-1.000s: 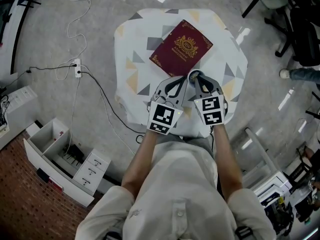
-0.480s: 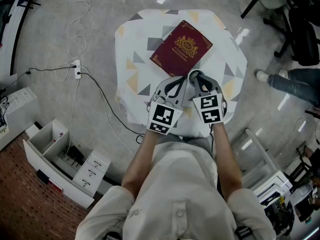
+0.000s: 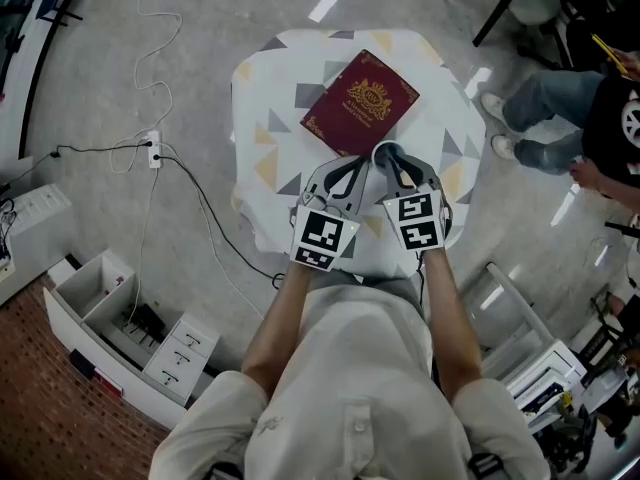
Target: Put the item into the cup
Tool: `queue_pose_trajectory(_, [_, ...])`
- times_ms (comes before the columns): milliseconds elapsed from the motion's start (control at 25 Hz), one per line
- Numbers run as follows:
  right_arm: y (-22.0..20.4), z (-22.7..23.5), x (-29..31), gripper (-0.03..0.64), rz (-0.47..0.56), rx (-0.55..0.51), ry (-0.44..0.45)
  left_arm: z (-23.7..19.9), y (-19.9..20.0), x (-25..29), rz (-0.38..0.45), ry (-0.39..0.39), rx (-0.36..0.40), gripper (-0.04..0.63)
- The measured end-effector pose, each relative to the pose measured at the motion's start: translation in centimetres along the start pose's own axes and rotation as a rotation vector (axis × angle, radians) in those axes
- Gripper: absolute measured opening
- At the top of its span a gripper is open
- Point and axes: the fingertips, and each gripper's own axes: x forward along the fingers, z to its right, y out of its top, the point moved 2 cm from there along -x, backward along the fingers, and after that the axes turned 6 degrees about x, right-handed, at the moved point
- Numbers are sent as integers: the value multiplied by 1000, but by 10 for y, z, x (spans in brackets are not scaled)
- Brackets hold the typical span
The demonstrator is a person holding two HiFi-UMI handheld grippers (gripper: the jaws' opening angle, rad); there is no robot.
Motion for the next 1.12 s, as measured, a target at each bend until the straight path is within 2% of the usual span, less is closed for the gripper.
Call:
queue_pose_trajectory(360, [24,-2,-57,34,138,45,-55,9,27,-27,53,-26,49,12])
queue_pose_trajectory(760, [57,-11,-137,34,421,12,-144,20,73,-61,125,-44,132,12])
queue_pose_trajectory(1040, [66,-14,-172,35,520,47,-163,27,92,-74,161,-60,173,12])
queue_pose_trajectory(1120, [68,-14,-178,18,537,51,-169,27,95,-74,169,-62,177,12])
